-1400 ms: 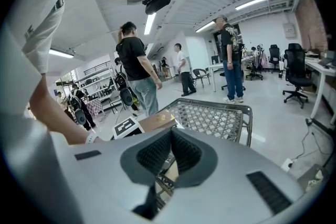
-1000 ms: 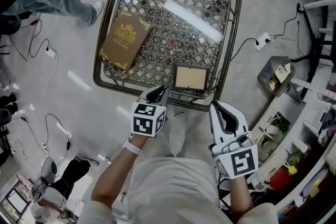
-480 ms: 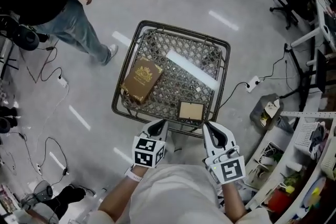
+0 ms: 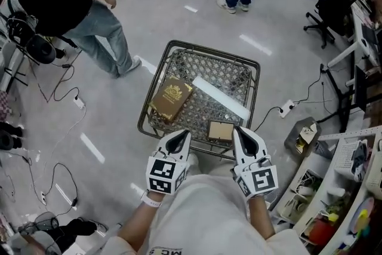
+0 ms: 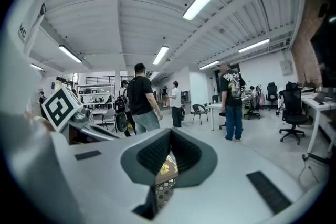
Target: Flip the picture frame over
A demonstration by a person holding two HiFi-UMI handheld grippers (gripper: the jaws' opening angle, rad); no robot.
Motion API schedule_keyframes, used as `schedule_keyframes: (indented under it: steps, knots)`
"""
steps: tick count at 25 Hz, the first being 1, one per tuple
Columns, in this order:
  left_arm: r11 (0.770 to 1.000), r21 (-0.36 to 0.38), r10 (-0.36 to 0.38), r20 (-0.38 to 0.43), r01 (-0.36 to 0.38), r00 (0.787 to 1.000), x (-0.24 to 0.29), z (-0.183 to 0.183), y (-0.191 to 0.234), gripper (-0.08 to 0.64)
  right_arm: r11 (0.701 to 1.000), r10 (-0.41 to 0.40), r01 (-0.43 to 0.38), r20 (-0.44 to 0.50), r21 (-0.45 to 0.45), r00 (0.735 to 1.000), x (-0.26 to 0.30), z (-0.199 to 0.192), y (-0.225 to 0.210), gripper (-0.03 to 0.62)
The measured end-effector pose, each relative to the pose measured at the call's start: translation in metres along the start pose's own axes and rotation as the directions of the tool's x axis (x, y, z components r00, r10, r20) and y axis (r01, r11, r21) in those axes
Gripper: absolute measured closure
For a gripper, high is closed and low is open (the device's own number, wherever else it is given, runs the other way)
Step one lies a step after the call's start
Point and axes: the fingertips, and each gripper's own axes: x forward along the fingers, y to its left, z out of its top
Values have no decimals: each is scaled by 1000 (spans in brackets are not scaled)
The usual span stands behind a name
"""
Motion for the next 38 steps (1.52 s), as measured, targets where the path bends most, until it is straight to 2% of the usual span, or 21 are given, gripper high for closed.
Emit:
schedule_keyframes:
  steps: [3, 6, 12, 27, 38]
  knots:
    - [998, 44, 30, 62, -33, 998, -20, 18, 3, 528, 1000, -7, 7, 16, -3, 1000, -1, 4, 5, 574]
    - [997, 48, 51, 121, -57, 991, -37, 32, 5, 529, 1000, -8, 9, 29, -11, 1000, -1, 7, 11, 574]
    - [995, 57, 66, 170, -77, 983, -54, 41, 11, 529, 999, 12, -10, 45, -43, 999, 4, 15, 29, 575]
    - [997, 70, 29, 196, -44, 980, -53, 46, 9, 529, 999, 12, -11, 25, -53, 1000, 7, 13, 39, 574]
    - [996, 82, 30, 196, -47, 980, -55, 48, 11, 529, 997, 29, -28, 11, -73, 1000, 12, 13, 47, 574]
